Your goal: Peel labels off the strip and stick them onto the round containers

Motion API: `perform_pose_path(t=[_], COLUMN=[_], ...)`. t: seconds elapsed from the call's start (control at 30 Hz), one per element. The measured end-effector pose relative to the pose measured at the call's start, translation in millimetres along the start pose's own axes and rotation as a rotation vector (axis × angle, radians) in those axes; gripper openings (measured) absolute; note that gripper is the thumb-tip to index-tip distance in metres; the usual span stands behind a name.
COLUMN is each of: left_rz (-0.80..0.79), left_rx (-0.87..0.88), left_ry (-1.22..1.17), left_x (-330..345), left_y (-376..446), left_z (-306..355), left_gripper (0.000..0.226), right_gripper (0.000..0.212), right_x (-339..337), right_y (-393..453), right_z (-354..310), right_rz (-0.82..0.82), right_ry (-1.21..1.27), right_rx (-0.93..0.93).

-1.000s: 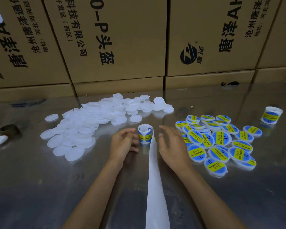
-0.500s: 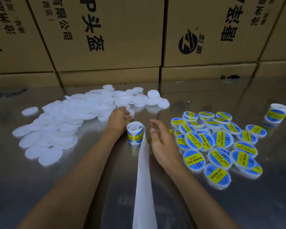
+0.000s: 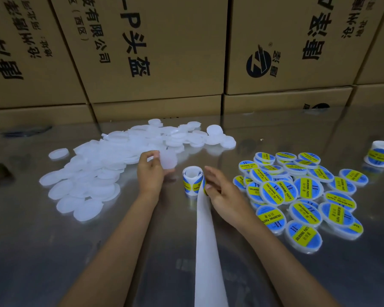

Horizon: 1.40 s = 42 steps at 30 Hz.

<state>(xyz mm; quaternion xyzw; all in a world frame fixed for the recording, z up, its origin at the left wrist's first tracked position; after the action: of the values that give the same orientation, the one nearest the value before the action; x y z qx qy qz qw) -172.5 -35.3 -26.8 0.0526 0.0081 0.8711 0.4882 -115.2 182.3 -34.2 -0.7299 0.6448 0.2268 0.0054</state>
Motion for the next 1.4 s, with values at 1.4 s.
perform_pose_path(t=[1.4], left_rz=[-0.538], left_rx=[0.123], left_ry=[0.083], left_x=[26.9], left_y=[-110.5], left_z=[49.3], left_gripper=[0.02], right_gripper=[0.017], right_x=[-16.3], right_y=[-16.8], right_z=[-20.9], right_rz=[0.006], right_ry=[0.053], right_rx=[-0.025])
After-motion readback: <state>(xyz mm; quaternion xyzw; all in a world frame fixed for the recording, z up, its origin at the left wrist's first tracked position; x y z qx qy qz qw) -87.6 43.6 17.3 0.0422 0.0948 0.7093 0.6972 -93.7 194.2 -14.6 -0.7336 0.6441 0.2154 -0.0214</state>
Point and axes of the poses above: each hand's wrist, its own y-axis towards the middle knuckle, its own x-axis out of the palm, z = x × y, the point moved 9 cm from there along y, towards the middle knuckle, and after that the axes turned 6 degrees about -x, right-handed, at the moved point
